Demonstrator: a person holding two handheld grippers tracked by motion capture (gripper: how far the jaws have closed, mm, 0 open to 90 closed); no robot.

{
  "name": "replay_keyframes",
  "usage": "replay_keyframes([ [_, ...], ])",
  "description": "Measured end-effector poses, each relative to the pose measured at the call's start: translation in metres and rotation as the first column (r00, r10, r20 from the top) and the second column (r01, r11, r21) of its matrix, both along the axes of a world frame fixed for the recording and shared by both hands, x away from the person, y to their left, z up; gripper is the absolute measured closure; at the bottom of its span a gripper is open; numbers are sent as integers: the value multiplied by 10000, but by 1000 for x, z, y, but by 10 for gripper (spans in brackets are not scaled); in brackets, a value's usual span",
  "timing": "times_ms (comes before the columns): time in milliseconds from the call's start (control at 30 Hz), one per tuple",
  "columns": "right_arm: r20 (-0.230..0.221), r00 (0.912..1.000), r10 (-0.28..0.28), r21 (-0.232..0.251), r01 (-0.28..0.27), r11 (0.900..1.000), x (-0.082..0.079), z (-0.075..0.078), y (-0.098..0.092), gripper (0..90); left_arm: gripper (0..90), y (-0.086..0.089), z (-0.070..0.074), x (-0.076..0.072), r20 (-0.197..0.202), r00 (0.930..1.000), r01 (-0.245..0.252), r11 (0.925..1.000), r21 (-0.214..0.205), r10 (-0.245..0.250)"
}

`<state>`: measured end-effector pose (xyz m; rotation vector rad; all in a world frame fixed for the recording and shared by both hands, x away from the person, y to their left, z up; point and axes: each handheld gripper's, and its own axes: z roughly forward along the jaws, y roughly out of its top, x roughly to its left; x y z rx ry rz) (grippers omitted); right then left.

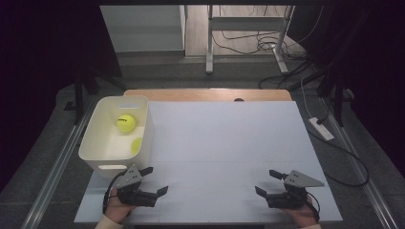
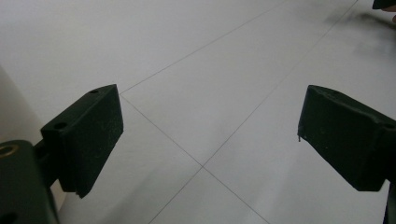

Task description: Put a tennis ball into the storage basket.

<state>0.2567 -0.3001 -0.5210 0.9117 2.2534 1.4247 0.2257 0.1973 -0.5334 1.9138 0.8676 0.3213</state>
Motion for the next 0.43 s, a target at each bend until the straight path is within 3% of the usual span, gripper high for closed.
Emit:
replay_keyframes([
  [433, -30, 10000, 68, 30, -68, 10000, 1, -1, -1, 136, 72, 0, 0, 0, -3, 10000, 37, 10000, -22, -37],
])
